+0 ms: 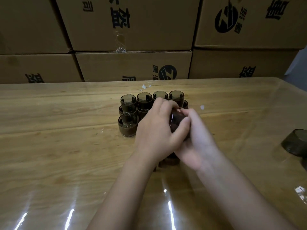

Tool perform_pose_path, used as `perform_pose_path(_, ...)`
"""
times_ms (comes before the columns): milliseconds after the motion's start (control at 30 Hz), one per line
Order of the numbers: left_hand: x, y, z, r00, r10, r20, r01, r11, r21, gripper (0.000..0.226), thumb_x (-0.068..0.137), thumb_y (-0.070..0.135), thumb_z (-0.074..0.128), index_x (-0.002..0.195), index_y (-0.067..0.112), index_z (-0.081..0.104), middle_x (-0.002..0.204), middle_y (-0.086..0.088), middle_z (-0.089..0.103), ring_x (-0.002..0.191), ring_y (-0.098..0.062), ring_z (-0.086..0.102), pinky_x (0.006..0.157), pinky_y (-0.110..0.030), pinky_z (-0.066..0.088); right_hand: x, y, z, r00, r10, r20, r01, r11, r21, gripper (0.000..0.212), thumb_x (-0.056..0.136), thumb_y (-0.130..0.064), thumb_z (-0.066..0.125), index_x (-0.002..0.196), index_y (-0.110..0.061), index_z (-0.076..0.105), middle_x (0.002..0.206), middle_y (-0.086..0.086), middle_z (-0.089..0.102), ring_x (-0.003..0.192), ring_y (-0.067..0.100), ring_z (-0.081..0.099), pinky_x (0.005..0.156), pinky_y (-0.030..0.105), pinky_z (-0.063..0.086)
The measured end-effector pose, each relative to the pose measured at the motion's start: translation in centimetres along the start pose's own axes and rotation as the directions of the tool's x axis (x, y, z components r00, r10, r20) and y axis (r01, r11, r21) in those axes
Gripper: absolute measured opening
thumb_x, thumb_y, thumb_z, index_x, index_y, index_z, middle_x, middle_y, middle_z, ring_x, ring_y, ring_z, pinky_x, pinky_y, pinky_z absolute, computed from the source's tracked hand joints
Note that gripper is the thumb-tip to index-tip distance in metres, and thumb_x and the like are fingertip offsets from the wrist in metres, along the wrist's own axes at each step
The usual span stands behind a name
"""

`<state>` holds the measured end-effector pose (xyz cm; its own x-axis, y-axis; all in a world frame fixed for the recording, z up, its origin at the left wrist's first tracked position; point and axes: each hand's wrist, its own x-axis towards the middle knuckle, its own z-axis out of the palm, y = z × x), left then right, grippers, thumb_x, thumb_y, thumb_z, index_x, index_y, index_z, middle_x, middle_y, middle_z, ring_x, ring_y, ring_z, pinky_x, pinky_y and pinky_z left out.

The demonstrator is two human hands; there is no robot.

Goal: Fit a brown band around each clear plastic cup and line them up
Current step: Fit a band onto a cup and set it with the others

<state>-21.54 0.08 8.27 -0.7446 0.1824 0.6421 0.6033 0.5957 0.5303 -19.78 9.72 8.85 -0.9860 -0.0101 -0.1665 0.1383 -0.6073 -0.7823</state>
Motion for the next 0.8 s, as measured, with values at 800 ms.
perform_pose_path(800,1.0,0.9,-1.6,0.705,-0.425,0.568,0.7,0.287,-0.654,0.038,0.096,0.039,0.047,0.073,0.032,0.077,0.074,0.004,0.071,0.08,-0.013,0.068,0.075,-0.03,0.051,1.0,1.2,-1.5,0.211,-0.668,0.714,0.814,-0.285,-0.507,0.027,0.087,-0.014,0.052,0.111,-0.006,0.062,0.127,0.013,0.056,0.125,0.032,0.051,0.104,0.043,0.04)
